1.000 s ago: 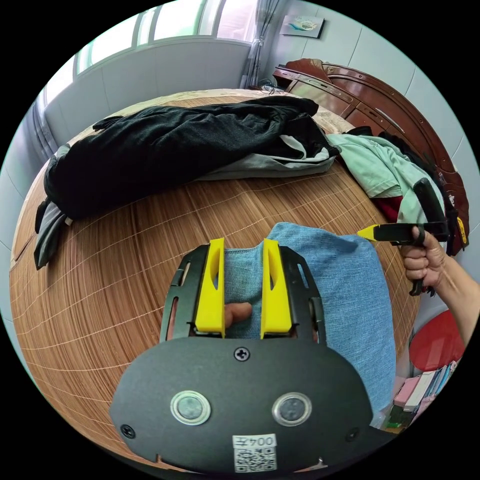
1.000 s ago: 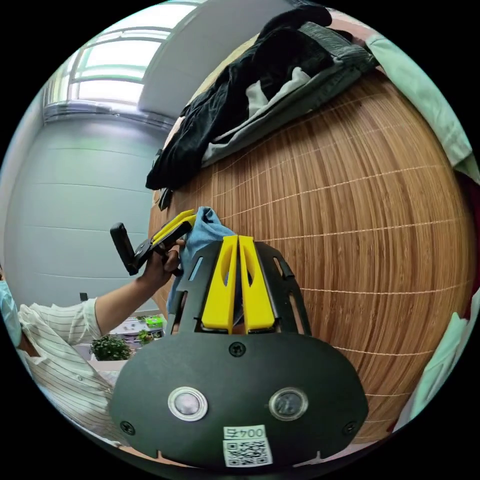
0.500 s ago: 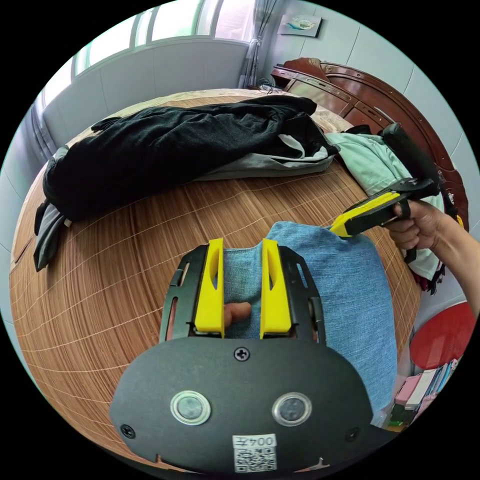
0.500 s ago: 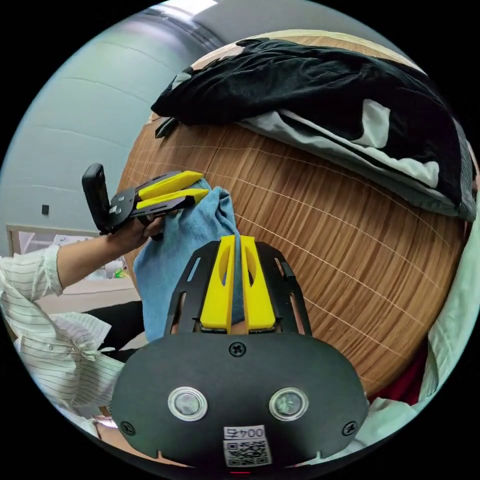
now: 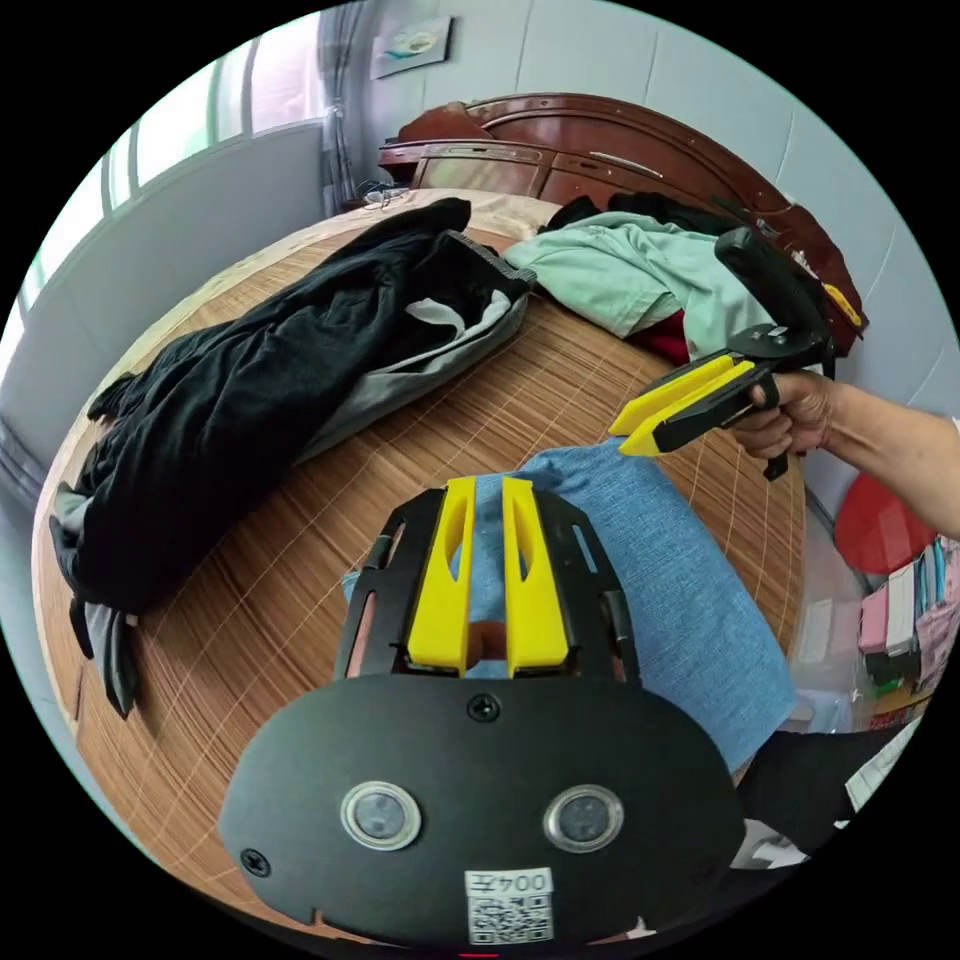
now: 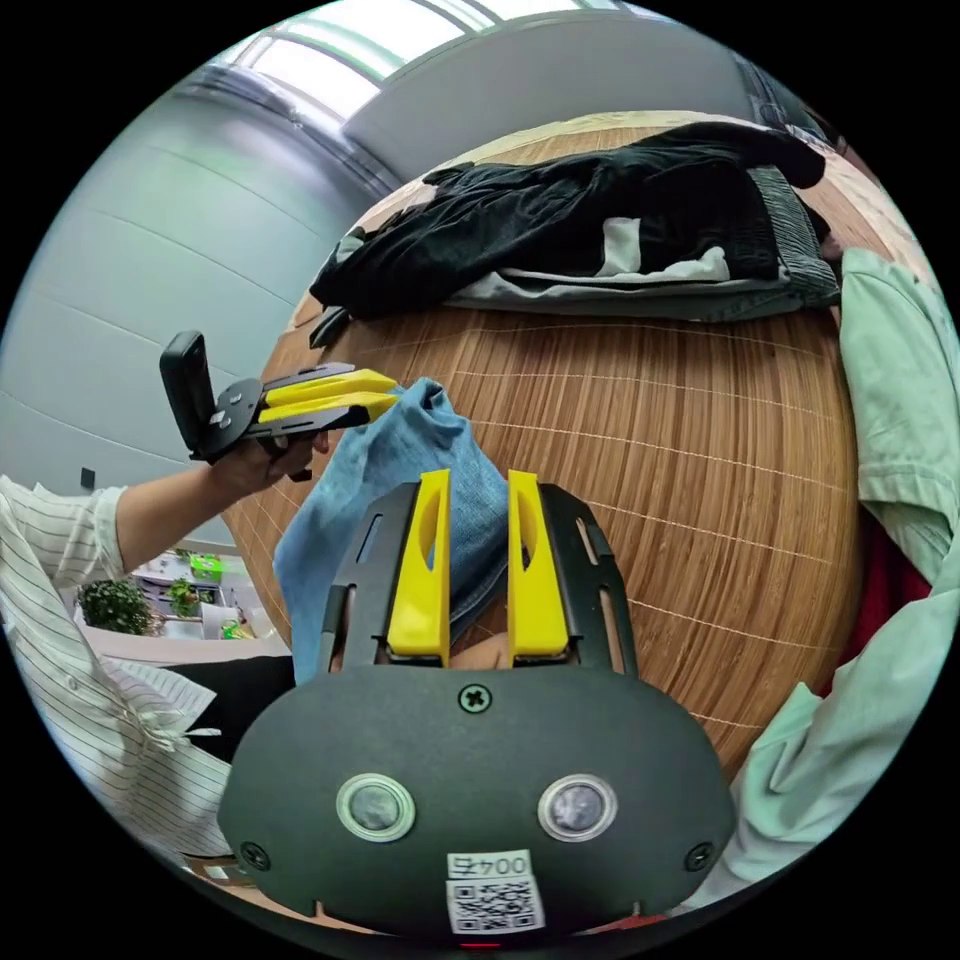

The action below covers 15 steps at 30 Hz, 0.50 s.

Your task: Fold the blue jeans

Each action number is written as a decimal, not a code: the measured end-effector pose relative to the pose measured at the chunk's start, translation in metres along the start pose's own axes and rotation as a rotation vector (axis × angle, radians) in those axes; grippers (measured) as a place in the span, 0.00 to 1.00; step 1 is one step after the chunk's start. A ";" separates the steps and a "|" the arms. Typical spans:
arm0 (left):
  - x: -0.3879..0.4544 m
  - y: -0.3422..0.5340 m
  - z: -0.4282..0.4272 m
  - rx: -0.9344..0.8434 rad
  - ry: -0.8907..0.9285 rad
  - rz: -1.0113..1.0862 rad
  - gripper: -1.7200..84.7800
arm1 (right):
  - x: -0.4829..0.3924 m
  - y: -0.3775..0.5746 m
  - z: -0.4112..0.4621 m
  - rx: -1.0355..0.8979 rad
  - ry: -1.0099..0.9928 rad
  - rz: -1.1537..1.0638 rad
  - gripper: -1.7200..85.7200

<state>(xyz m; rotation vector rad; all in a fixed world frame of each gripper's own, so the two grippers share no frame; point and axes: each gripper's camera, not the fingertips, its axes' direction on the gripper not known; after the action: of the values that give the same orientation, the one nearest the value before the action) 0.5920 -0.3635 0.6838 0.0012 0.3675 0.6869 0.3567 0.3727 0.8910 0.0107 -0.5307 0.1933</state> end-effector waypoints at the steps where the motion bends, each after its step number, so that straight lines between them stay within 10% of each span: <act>1: -0.006 -0.011 0.006 -0.002 0.003 0.030 0.09 | -0.005 0.003 0.001 -0.003 0.009 -0.007 0.14; 15: -0.073 -0.121 0.078 -0.208 0.245 0.370 0.16 | -0.016 0.021 -0.011 -0.027 -0.001 0.005 0.16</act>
<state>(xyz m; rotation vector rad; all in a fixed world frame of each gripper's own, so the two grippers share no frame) 0.6411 -0.4931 0.7659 -0.2185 0.5368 1.0937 0.3450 0.3911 0.8727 -0.0171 -0.5340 0.1908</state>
